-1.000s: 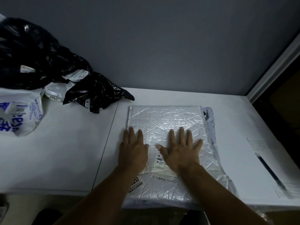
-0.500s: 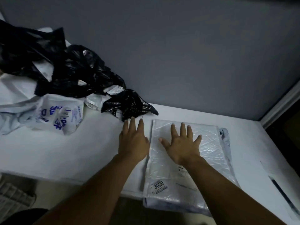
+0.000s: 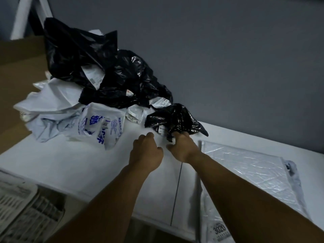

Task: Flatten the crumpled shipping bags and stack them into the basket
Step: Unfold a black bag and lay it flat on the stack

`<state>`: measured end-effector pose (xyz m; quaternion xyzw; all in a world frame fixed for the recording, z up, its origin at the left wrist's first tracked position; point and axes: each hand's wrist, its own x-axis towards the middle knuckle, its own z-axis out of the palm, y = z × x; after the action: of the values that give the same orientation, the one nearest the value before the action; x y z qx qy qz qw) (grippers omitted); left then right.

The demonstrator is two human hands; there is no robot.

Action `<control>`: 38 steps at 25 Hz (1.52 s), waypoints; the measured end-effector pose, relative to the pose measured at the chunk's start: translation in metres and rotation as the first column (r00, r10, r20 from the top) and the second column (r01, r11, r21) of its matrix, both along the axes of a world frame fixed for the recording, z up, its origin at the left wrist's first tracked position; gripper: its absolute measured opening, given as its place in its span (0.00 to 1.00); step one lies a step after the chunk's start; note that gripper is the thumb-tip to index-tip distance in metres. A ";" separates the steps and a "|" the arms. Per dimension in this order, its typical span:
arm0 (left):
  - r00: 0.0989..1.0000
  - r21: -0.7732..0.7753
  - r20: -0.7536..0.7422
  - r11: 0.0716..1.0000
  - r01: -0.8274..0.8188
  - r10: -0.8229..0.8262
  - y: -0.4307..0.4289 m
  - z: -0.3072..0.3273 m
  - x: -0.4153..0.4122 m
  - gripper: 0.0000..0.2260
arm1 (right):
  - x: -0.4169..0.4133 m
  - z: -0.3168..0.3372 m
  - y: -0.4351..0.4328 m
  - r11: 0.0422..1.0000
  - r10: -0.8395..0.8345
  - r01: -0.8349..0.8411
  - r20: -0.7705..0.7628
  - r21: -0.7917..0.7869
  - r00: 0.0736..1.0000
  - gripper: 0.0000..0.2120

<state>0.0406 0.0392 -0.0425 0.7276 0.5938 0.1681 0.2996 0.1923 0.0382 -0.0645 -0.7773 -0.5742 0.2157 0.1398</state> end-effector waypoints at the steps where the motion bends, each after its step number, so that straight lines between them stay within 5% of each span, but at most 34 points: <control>1: 1.000 0.002 0.001 1.000 0.000 0.000 0.007 -0.001 -0.003 0.25 | -0.005 -0.005 0.012 1.000 -0.008 0.008 -0.020 -0.007 1.000 0.22; 8: 0.999 0.122 0.010 0.992 -0.032 0.031 0.038 0.010 -0.025 0.22 | -0.042 0.003 0.056 0.983 0.093 -0.073 -0.114 0.167 0.989 0.20; 13: 0.974 0.185 0.161 0.965 -0.186 0.157 0.067 0.015 -0.072 0.18 | -0.098 0.062 0.104 0.894 0.264 -0.212 -0.084 0.394 0.961 0.24; 18: 0.902 0.120 0.327 0.935 -0.335 0.281 0.085 0.024 -0.102 0.24 | -0.163 0.106 0.149 0.726 0.254 -0.302 0.167 0.618 0.953 0.19; 21: 0.883 0.097 0.356 0.927 -0.362 0.307 0.090 0.028 -0.108 0.24 | -0.190 0.115 0.175 0.827 0.248 -0.356 0.285 0.436 0.926 0.20; 24: 0.868 0.070 0.392 0.931 -0.358 0.304 0.089 0.029 -0.107 0.24 | -0.187 0.119 0.180 0.901 0.264 -0.323 0.222 0.291 0.939 0.28; 30: 0.769 0.020 0.577 0.937 -0.350 0.275 0.067 0.050 -0.092 0.22 | -0.140 0.156 0.125 0.719 0.206 -0.135 -0.024 0.682 0.978 0.15; 32: 0.661 -0.051 0.680 0.919 -0.390 0.319 0.055 0.061 -0.089 0.18 | -0.122 0.174 0.093 0.692 0.138 -0.017 -0.109 0.722 0.984 0.18; 34: 0.356 -0.290 0.840 0.894 -0.343 0.409 0.056 0.062 -0.098 0.10 | -0.098 0.181 0.065 0.662 0.084 0.107 -0.215 0.742 0.973 0.18; 36: -0.030 -0.538 0.843 0.840 -0.075 0.537 0.049 0.061 -0.104 0.19 | -0.069 0.180 0.036 0.632 0.023 0.204 -0.281 0.748 0.959 0.15; 38: -0.214 -0.631 0.750 0.774 0.048 0.625 0.049 0.056 -0.105 0.20 | -0.044 0.170 0.018 0.630 -0.009 0.292 -0.369 0.720 0.930 0.15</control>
<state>-0.0646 0.0882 0.0136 0.0858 0.3434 0.5744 0.7381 0.1483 0.0567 0.1054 -0.6433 -0.5110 0.0676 0.5661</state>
